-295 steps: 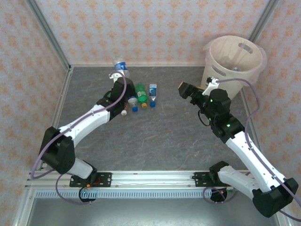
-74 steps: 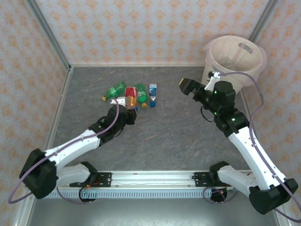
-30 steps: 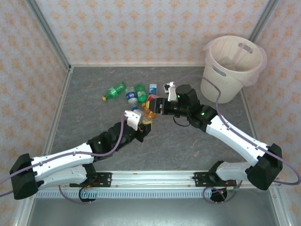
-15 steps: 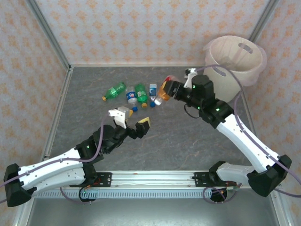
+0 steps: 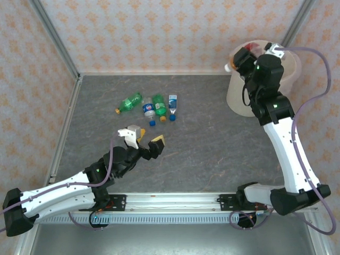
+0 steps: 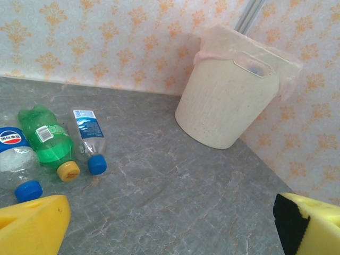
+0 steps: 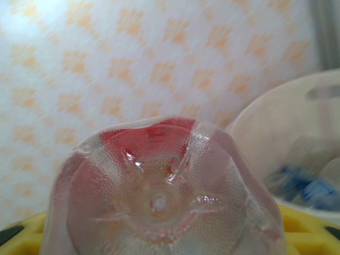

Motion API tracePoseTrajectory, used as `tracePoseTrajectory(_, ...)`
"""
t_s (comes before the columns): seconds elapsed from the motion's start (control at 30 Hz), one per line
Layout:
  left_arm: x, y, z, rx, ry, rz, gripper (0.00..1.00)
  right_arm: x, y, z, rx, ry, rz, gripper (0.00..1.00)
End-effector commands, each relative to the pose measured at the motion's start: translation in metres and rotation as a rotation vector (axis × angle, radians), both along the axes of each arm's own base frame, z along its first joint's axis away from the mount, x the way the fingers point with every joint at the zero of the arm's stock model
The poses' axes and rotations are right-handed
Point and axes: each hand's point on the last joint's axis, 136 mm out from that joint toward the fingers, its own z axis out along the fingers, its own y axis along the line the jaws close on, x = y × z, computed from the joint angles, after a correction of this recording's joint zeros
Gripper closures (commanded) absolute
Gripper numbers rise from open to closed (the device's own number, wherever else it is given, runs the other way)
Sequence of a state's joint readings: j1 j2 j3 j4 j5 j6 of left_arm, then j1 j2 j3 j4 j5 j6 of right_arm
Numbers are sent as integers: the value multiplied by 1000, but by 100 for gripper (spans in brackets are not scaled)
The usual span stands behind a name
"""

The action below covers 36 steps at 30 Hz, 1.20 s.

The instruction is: Put the plastic bottles in the bin

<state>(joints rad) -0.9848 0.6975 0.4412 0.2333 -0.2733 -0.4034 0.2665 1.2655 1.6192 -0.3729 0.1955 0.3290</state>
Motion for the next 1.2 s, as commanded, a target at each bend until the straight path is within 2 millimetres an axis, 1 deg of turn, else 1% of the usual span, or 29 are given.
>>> tracePoseTrajectory(0.0,-4,2,8,-70,-18,-9,1,3,-41,16,-123,-14,-233,46)
tracePoseTrajectory(0.1,-5,3,10,-85,-24,-11,1,13,-58,18,-183,-6,-329,46)
tracePoseTrajectory(0.17,-5,3,11,-83,-25,-12,1,24,-66,19,-213,1,-366,45)
tracePoseTrajectory(0.33,-4,6,12,-82,-13,4,1,53,-93,19,-221,22,-446,46)
tracePoseTrajectory(0.4,-5,7,12,-91,-7,7,1,67,-104,12,-205,41,-465,47)
tracePoseTrajectory(0.47,-5,8,12,-93,0,9,1,83,-117,3,-152,68,-459,46)
tracePoseTrajectory(0.57,-5,8,9,-67,24,9,1,101,-130,-9,-127,109,-482,46)
tracePoseTrajectory(0.77,-9,11,5,-70,52,5,1,132,-143,-27,-121,161,-496,46)
tracePoseTrajectory(0.9,-11,16,3,-79,61,13,1,152,-138,-41,-128,207,-456,46)
tracePoseTrajectory(1.0,-12,21,2,-83,64,25,1,161,-133,-56,-115,244,-420,45)
tracePoseTrajectory(1.07,-12,23,2,-86,64,30,1,163,-131,-63,-109,260,-407,40)
tracePoseTrajectory(1.17,-13,26,3,-86,63,39,1,162,-130,-68,-102,279,-404,15)
